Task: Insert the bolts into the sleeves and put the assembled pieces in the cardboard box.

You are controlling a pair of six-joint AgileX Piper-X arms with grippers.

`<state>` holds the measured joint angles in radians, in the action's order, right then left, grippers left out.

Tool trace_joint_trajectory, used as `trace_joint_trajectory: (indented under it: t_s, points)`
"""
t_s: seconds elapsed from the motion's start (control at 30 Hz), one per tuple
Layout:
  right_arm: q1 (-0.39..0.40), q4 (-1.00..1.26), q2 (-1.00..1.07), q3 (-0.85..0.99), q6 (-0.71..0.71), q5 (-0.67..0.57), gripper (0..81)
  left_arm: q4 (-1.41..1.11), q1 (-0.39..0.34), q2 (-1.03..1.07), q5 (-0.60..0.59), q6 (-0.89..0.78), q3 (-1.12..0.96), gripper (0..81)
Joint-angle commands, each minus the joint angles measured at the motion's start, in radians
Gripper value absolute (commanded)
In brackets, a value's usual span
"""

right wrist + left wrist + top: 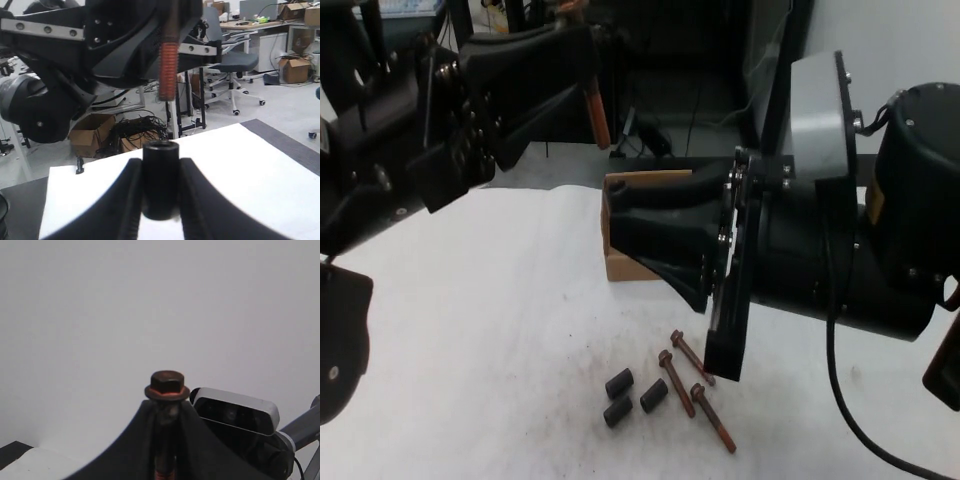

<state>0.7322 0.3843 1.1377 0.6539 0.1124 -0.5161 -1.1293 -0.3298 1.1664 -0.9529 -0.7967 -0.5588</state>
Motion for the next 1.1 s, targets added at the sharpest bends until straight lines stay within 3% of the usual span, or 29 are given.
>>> trace_joint_trajectory:
  t_s: [0.0,1.07]
  points:
    - [0.003,0.025,-0.002,0.006,-0.011,0.055,0.8,-0.017,-0.002,-0.004,-0.024,0.004,-0.003,0.3]
    - [0.003,0.002,-0.002,0.026,0.027,0.037,0.8,0.019,-0.002,0.020,-0.023,0.012,-0.003,0.3]
